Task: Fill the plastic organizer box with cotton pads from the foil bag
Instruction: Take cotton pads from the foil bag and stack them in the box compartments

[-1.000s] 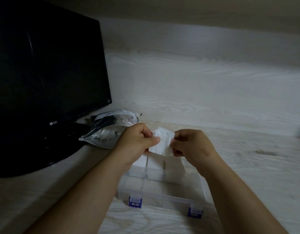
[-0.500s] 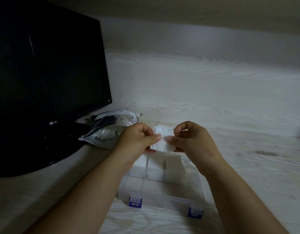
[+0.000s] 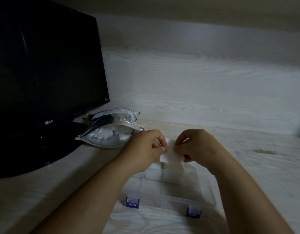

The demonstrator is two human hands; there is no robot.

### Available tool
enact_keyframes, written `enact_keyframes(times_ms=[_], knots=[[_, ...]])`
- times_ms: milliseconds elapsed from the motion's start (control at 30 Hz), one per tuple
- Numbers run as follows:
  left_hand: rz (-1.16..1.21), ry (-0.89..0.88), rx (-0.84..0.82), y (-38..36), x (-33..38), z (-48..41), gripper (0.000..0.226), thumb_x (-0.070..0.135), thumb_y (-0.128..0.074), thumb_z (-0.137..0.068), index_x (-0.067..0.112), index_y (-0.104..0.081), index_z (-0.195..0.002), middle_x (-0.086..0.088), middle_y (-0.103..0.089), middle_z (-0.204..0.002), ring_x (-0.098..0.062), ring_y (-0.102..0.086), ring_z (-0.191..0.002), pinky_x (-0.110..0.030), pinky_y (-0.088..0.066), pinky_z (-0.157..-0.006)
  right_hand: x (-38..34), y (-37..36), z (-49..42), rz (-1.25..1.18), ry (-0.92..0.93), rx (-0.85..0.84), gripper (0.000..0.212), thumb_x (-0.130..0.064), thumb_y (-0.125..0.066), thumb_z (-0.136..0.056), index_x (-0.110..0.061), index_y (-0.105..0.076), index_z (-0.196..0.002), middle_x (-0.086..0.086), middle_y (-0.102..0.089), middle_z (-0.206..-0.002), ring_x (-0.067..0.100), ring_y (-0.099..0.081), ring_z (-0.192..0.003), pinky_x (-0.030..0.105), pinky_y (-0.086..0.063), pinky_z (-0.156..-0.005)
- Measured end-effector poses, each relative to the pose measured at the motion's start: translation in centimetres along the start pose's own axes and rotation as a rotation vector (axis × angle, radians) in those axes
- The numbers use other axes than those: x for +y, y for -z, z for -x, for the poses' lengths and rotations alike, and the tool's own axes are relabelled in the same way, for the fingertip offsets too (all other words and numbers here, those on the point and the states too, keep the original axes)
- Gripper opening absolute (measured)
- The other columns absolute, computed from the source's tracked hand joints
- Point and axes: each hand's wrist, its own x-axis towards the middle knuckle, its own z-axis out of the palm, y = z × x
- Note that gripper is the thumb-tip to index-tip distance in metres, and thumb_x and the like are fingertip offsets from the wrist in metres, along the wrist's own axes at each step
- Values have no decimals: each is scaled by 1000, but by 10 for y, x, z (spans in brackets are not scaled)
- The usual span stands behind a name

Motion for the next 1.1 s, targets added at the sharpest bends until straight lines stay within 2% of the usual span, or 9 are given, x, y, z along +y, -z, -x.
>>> enact_keyframes(times_ms=[100,267,467,533,667,800,900,1000,1100], knots=[[-72,-16,-49,-1,1,1,15,16,-66,-86,30,-66,-81,13,-64,-67,-5,-57,-61,-25,-47,-62,0,1,1,45,-38,-63,11,-13,-80,-76,-14,-70,-81,12,-73,-78,24,-72,-69,44,-61,-75],[-221,-41,-95,-4,1,4,9,20,-72,-81,28,-68,-84,13,-65,-68,2,-57,-64,-25,-50,-70,-3,-1,2,112,-113,-154,10,-4,-76,-79,-10,-69,-79,16,-72,-84,20,-67,-64,38,-61,-75],[-295,1,-123,-7,-1,4,17,28,-77,-77,32,-70,-92,10,-68,-79,-3,-61,-75,-21,-51,-74,-6,0,4,198,-160,-266,17,3,-74,-79,-10,-70,-89,18,-72,-95,27,-72,-80,39,-60,-81],[-302,11,-115,-7,-1,4,22,28,-79,-75,31,-71,-96,11,-67,-81,-3,-61,-78,-21,-50,-76,-8,1,4,217,-177,-279,21,1,-75,-79,-11,-70,-96,17,-72,-92,26,-70,-76,39,-59,-82],[-336,16,-142,-6,0,3,28,31,-78,-77,27,-73,-104,9,-69,-91,-4,-62,-83,-19,-48,-78,-9,2,3,251,-206,-296,25,-6,-75,-81,-13,-71,-105,8,-66,-72,21,-65,-69,32,-59,-80],[-338,41,-226,-5,1,2,36,34,-78,-78,25,-72,-112,6,-70,-101,-5,-61,-87,-19,-46,-79,-4,-1,0,293,-196,-317,30,-10,-78,-80,-15,-72,-109,11,-75,-88,22,-73,-81,35,-59,-85],[-358,55,-253,-5,3,1,39,36,-78,-78,25,-70,-115,7,-69,-104,-7,-62,-91,-22,-49,-82,-2,-4,-2,346,-192,-365,33,-15,-75,-82,-18,-70,-114,9,-76,-97,19,-73,-88,34,-56,-90],[-401,57,-271,-5,6,1,40,37,-77,-79,27,-69,-117,6,-68,-108,-9,-62,-95,-25,-50,-86,-3,-5,-3,379,-188,-367,34,-17,-76,-82,-18,-70,-116,8,-75,-97,19,-72,-91,33,-55,-92],[-411,55,-273,-4,7,1,40,39,-76,-79,28,-69,-117,7,-68,-109,-9,-62,-95,-26,-51,-87,-4,-4,-2,329,-212,-350,29,-10,-77,-80,-13,-72,-109,11,-75,-89,21,-74,-83,35,-58,-86]])
